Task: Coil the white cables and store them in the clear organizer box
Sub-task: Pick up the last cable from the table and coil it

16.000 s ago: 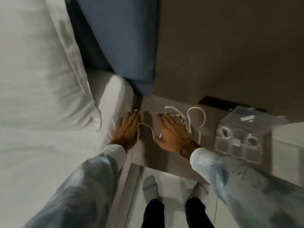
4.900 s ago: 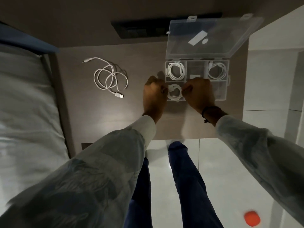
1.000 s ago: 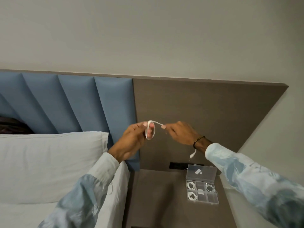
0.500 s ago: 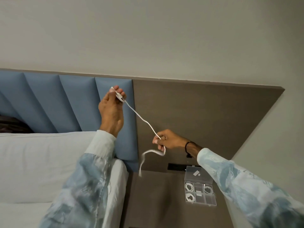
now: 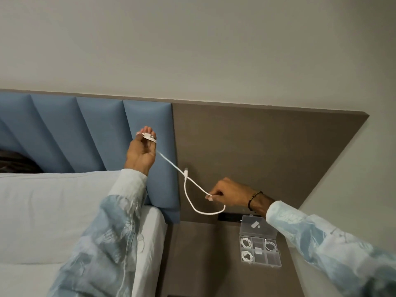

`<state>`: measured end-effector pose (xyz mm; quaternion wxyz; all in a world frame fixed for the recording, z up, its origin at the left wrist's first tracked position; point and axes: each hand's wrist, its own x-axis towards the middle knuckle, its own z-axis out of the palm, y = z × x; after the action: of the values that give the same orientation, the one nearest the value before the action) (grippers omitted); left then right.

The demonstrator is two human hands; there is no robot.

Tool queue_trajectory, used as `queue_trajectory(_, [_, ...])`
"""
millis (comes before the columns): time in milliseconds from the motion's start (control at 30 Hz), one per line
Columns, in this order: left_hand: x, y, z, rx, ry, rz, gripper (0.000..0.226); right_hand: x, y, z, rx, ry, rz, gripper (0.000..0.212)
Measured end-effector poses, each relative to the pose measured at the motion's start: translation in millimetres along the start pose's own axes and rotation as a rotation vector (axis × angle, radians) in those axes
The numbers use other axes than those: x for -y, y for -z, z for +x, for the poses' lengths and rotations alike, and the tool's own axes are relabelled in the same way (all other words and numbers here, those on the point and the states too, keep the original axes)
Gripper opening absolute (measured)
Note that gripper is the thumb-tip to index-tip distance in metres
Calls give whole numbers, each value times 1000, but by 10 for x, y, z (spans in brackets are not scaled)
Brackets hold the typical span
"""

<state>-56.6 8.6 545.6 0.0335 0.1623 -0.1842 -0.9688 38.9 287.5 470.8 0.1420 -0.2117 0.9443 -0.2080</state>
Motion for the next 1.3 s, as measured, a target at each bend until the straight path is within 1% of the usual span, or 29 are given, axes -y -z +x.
queue_trajectory(33, [45,11,11,-14,-69,71,27,-4,-12,-1,-39,1,26,22])
queue_trajectory(100, [155,97,18,-67,-304,341,20,18,14,-12,-158,25,135,20])
queue_trajectory(133, [199,173,26,-55,-439,502,22,34,46,-11,-234,47,220,20])
queue_trajectory(167, [231,267,41,-2,-564,665,25,48,91,-9,-310,61,323,20])
queue_trajectory(233, [270,490,65,175,-771,1065,25,87,222,-4,-408,50,559,15])
queue_trajectory(300, [310,672,25,405,-939,1489,19,97,377,23,-503,23,753,10])
queue_trajectory(333, [345,732,-26,529,-961,1626,17,87,455,45,-573,1,798,11])
queue_trajectory(367, [394,769,-87,654,-929,1713,18,66,533,68,-650,-20,805,11])
queue_trajectory(400, [458,787,-160,769,-840,1772,22,30,602,90,-718,-27,778,9])
queue_trajectory(433, [529,799,-245,854,-701,1804,27,-4,659,110,-766,-16,737,8])
queue_trajectory(467, [597,814,-338,898,-506,1777,29,-43,700,127,-792,2,697,9])
queue_trajectory(533, [678,820,-491,910,-131,1556,33,-145,731,152,-807,-2,658,10])
queue_trajectory(567, [687,802,-556,905,-1,1420,35,-196,718,148,-805,-26,647,10])
queue_trajectory(600, [683,771,-606,910,83,1296,37,-232,684,135,-793,-57,623,11])
queue_trajectory(667, [683,674,-668,951,167,1027,36,-273,537,95,-695,-103,517,19])
queue_trajectory(733, [693,510,-694,916,220,737,31,-214,294,52,-537,-73,370,26])
queue_trajectory(800, [722,341,-623,774,172,514,27,-65,15,20,-427,6,269,33])
queue_trajectory(867, [758,221,-503,571,35,414,26,110,-201,-45,-340,67,191,37])
queue_trajectory(900, [773,194,-454,480,-68,435,25,183,-264,-83,-284,81,163,37])
queue_trajectory(933, [784,196,-405,413,-205,532,24,235,-299,-112,-240,90,143,36])
queue_trajectory(967, [797,231,-361,379,-364,704,23,266,-292,-137,-227,103,133,35])
queue_trajectory(1000, [806,293,-326,383,-519,913,23,282,-242,-152,-245,122,131,32])
queue_trajectory(1033, [813,381,-301,419,-630,1110,23,277,-166,-154,-289,139,133,31])
queue_trajectory(1067, [829,473,-276,472,-678,1280,24,266,-65,-146,-358,146,135,30])
queue_trajectory(1100, [843,562,-256,534,-684,1412,26,249,55,-129,-437,145,133,30])
queue_trajectory(1133, [867,642,-265,600,-650,1498,28,227,178,-108,-503,139,124,30])
queue_trajectory(1167, [909,702,-309,664,-580,1538,31,200,294,-82,-548,132,111,29])
queue_trajectory(1200, [955,738,-375,730,-484,1536,34,172,399,-56,-577,127,98,28])
queue_trajectory(1300, [1077,734,-572,912,-166,1417,33,14,617,-32,-688,106,105,20])
